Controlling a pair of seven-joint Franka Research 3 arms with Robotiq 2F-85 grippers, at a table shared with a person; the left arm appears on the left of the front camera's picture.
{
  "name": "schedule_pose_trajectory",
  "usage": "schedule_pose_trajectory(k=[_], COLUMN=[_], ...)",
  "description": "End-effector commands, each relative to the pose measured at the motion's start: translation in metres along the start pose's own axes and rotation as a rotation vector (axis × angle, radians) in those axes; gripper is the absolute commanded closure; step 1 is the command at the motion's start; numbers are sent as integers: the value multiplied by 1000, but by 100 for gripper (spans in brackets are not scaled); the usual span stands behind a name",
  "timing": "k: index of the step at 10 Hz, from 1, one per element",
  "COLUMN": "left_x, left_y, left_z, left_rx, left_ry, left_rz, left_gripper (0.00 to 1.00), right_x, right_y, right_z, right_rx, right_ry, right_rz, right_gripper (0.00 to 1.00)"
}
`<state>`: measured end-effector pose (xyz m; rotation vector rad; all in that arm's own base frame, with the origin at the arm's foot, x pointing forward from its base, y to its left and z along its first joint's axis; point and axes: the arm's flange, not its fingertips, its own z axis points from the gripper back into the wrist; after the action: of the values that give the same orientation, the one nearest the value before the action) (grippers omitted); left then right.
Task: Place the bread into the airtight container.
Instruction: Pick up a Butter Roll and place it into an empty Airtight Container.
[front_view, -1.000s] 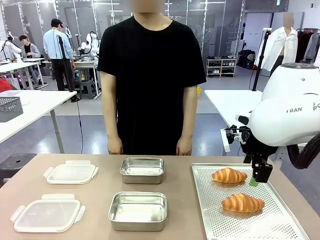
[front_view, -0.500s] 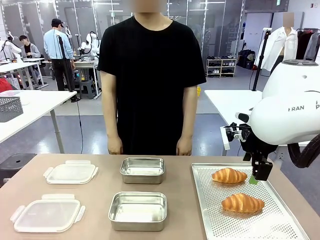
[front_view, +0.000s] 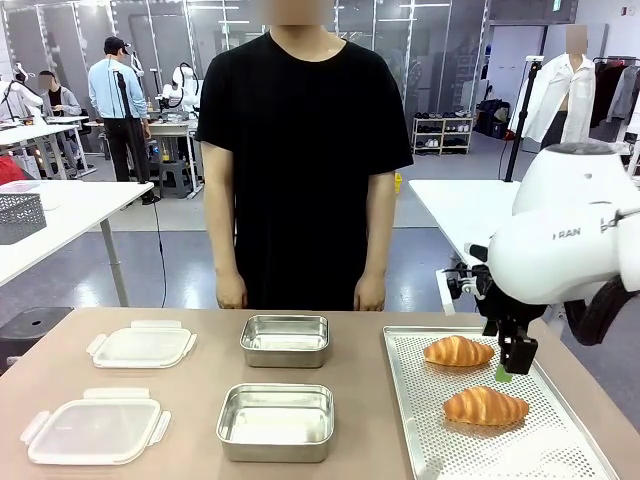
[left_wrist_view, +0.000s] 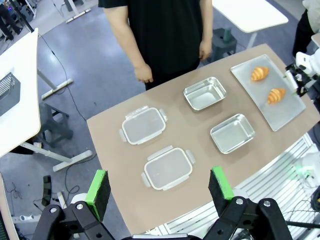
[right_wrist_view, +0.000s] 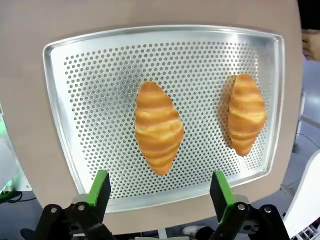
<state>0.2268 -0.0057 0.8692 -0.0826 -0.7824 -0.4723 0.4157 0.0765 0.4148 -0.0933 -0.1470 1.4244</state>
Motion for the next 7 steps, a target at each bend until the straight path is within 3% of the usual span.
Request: schedule_pose_trajectory(k=[1, 7], left_x=[0, 0], left_y=[0, 0], left_z=[1, 1], left_rx=[0, 0], left_ry=[-2, -2], left_rz=[0, 0], left_gripper=[0, 0], right_x=[-5, -15], right_y=[-10, -16], right_z=[-21, -79], right_rx=[11, 57], right_ry=[-2, -26], right_rz=[19, 31], right_gripper=[0, 0])
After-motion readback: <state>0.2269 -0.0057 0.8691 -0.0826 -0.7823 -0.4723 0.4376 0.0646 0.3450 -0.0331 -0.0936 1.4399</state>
